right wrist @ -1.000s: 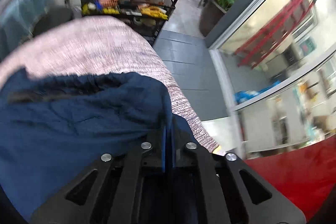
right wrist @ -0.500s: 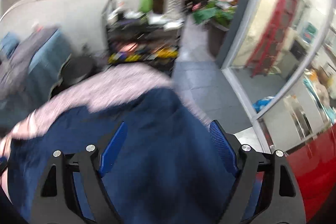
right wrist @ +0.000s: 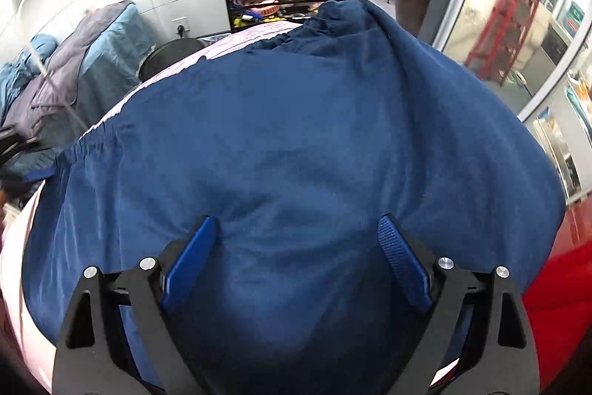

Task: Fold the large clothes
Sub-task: 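Release the jacket and smooth its surface flat with both open grippers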

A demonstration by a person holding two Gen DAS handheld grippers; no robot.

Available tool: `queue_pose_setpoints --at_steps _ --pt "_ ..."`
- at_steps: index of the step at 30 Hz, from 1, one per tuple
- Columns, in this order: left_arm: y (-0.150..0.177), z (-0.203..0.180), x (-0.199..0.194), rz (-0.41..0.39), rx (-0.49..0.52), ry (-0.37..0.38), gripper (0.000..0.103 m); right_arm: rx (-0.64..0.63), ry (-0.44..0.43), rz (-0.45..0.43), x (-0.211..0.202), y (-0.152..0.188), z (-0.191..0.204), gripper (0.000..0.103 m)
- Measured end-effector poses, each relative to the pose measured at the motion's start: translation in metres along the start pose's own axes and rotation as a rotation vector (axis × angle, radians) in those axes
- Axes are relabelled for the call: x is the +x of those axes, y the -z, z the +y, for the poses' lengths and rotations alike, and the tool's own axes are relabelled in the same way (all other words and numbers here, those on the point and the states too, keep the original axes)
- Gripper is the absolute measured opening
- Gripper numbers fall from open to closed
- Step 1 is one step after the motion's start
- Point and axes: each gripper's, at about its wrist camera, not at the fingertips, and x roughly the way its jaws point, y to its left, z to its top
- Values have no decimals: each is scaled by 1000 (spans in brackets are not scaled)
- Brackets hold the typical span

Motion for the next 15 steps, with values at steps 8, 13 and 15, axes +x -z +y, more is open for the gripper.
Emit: queue_pose_setpoints --at_steps 8,13,15 --pt "104 -21 -87 -151 328 -314 97 108 -22 48 -30 -5 22 89" --pt "158 -43 -93 -62 366 -268 97 6 -46 106 -51 9 60 89" --pt "167 -51 -90 -39 373 -261 97 -45 -61 112 -63 21 73 89"
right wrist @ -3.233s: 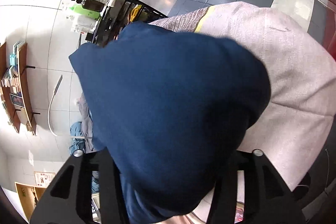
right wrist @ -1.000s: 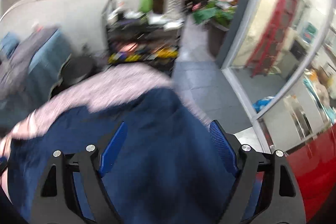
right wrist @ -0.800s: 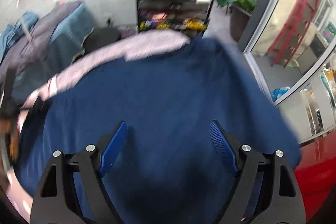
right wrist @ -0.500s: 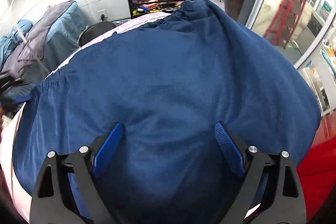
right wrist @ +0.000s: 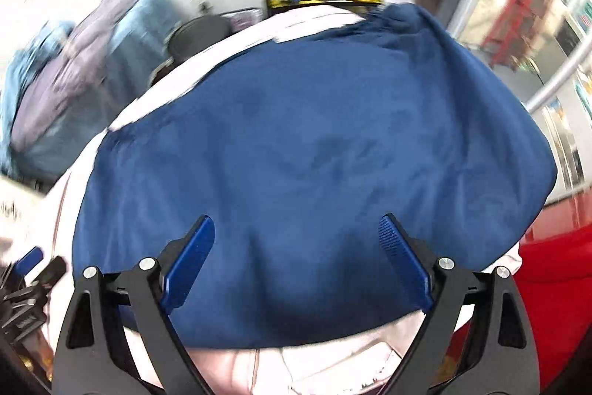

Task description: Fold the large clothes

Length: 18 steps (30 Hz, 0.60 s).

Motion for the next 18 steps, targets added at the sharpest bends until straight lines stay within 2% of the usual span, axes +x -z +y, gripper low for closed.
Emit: queue_pose_setpoints --at_steps 3,5,9,18 --pt "5 -14 -10 8 15 13 97 -64 0 4 -15 16 16 90" --pt "6 -24 -13 4 39 11 97 -95 16 -2 -27 30 21 94" --pt "17 -42 -21 19 121 -34 97 -139 62 6 -37 48 23 95" --pt "37 -64 -35 21 201 -90 97 -151 155 10 -53 66 9 95"
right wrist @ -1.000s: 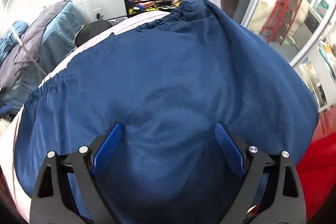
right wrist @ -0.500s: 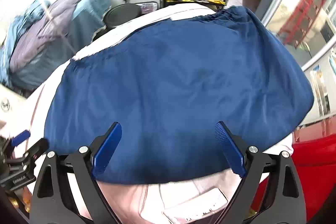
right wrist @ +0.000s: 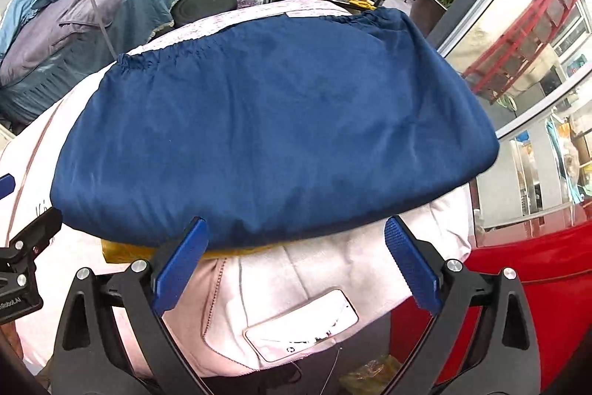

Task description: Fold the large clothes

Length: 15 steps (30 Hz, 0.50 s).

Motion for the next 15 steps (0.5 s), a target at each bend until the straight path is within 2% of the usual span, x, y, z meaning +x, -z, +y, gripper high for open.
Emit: queue_pose_setpoints --at_steps 15 --pt "2 -8 -9 -9 22 -9 97 7 0 -15 -13 3 -2 95"
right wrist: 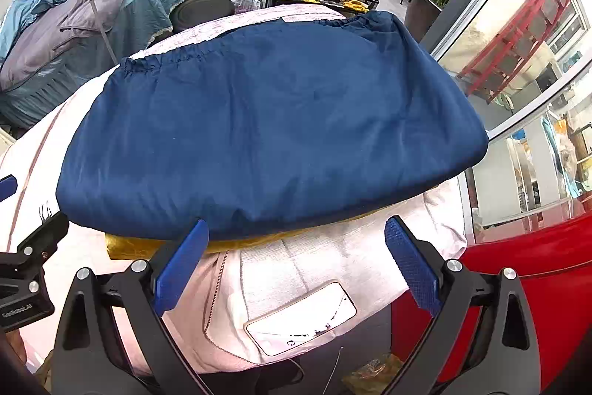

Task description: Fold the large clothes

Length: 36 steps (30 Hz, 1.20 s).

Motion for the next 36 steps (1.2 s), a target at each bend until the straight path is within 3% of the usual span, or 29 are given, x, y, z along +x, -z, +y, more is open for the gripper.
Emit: queue_pose_setpoints --at_steps 36 --pt "-1 -9 6 22 43 -6 97 -20 1 12 1 -1 5 95"
